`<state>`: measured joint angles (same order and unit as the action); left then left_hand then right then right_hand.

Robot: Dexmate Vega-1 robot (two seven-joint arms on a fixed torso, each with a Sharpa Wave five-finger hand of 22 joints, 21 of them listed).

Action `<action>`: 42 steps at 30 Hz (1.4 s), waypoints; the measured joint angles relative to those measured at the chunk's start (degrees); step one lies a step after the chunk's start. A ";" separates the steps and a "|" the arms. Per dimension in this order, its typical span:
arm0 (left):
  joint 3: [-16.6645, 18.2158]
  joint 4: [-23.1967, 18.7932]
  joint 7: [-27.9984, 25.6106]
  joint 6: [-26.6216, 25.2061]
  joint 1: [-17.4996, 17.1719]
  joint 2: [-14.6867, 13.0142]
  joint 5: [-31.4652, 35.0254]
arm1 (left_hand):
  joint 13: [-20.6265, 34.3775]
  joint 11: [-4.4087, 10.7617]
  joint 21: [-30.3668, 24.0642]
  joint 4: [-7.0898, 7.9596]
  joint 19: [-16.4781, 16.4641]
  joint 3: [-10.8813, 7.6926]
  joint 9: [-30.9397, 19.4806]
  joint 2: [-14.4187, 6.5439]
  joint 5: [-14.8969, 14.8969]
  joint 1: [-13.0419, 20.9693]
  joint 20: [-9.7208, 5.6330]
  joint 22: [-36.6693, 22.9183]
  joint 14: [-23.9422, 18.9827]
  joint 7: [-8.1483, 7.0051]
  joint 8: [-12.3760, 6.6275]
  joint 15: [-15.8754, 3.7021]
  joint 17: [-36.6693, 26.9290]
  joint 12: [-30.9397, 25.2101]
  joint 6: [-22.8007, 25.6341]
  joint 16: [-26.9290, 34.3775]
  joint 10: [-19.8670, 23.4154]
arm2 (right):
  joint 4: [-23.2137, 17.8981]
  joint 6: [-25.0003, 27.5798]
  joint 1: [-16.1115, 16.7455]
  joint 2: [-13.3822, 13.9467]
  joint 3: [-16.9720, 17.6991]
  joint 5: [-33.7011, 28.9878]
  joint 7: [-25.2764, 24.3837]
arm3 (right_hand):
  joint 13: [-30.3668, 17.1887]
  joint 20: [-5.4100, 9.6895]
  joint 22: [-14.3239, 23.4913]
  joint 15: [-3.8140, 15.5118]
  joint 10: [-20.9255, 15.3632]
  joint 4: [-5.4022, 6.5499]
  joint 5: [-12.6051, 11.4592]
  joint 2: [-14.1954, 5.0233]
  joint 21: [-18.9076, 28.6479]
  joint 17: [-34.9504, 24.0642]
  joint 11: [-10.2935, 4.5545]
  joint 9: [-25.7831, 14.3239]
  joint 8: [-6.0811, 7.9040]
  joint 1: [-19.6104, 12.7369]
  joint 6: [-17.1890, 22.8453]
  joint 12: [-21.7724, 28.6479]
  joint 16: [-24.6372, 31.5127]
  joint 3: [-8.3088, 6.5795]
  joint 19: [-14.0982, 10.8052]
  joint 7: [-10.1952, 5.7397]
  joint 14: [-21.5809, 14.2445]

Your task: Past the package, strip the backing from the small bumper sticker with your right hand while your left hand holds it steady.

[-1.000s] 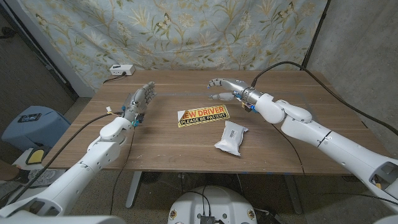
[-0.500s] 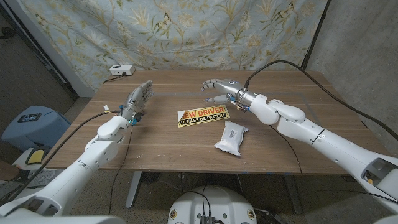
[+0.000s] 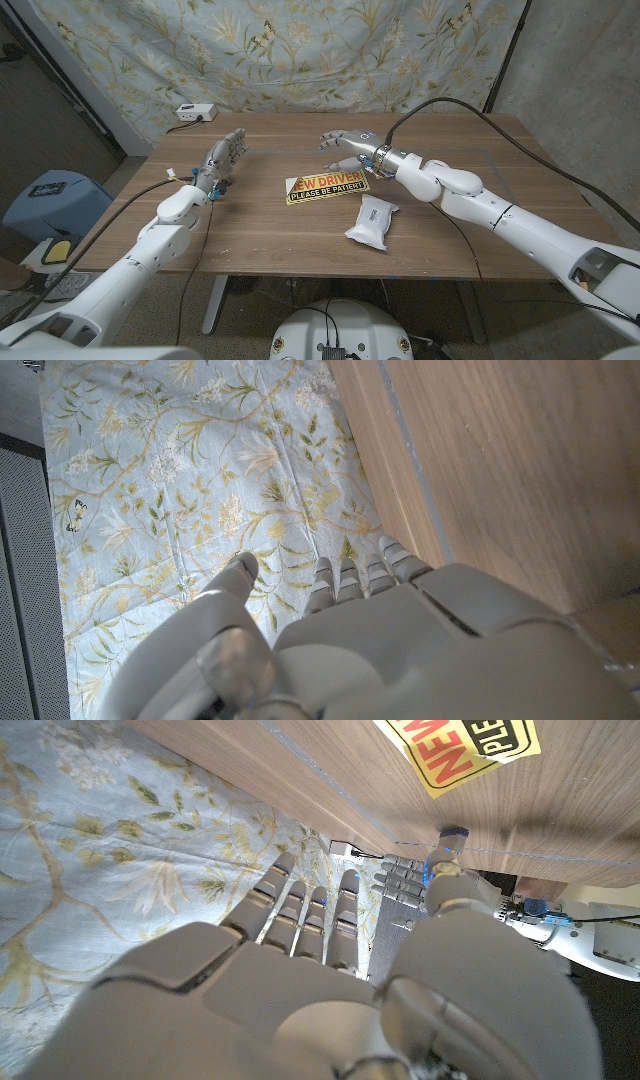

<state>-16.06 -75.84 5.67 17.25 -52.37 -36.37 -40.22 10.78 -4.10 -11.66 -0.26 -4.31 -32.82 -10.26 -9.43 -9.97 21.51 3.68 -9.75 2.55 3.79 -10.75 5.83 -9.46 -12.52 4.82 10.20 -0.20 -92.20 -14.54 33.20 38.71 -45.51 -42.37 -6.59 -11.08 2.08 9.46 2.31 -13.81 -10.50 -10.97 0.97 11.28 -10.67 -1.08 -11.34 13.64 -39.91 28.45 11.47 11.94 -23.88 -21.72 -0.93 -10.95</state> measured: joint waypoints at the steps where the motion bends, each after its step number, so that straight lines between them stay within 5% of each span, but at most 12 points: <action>1: -0.06 0.08 0.00 0.00 0.08 0.08 0.00 | 0.00 0.00 0.00 -0.13 0.00 -0.13 0.00 0.00 0.00 0.00 0.00 0.00 0.00 0.00 0.00 0.00 0.00 0.00 0.00 0.00 0.00 | 0.00 -0.38 0.00 0.00 0.00 -0.25 -0.26 | 0.00 0.11 0.00 -0.07 -0.08 0.00 -0.06 0.21 0.00 0.00 -0.08 0.00 0.00 -0.22 0.22 0.00 0.00 0.00 -0.11 -0.07 -0.08; 28: -1.40 1.60 0.52 -1.22 2.23 1.22 0.22 | 0.00 0.11 0.25 -0.31 0.00 -0.31 0.00 0.00 0.00 0.00 0.00 0.00 0.00 0.00 0.00 0.00 0.00 0.00 0.00 0.00 0.32 | 9.94 -5.29 -5.31 -4.64 -4.96 -3.30 -5.13 | 0.00 0.59 0.00 -0.12 -1.40 0.25 -0.28 1.19 0.00 -0.14 -1.40 0.01 0.86 -2.71 4.76 0.41 0.44 0.25 -1.80 -1.33 -1.64; 42: -1.63 2.36 0.86 -1.22 2.69 1.62 0.16 | 0.00 0.11 0.25 -0.46 0.01 -0.46 0.01 0.00 0.00 0.00 0.00 0.00 0.01 0.00 0.00 0.00 0.00 0.00 -0.01 0.00 0.32 | 14.41 -7.21 -7.81 -7.24 -7.71 -3.88 -6.78 | 0.00 0.17 0.00 -0.05 -0.56 0.48 -0.72 1.73 0.00 -0.13 -0.55 0.02 1.84 -4.32 9.24 -0.04 0.44 0.49 -2.21 -2.12 -1.71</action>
<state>-17.69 -73.48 6.53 16.04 -49.67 -34.75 -40.06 10.77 -3.99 -11.42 -0.72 -4.30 -33.27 -10.25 -9.43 -9.97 21.51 3.68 -9.74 2.56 3.78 -10.75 5.83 -9.46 -12.52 4.81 10.20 0.11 -77.79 -21.75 25.39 31.47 -53.23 -46.25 -13.37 -11.08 2.25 9.46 2.26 -14.37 -10.02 -11.68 2.70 11.27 -10.80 -1.64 -11.33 15.48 -44.23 37.69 11.43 12.37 -23.39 -23.93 -3.05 -12.65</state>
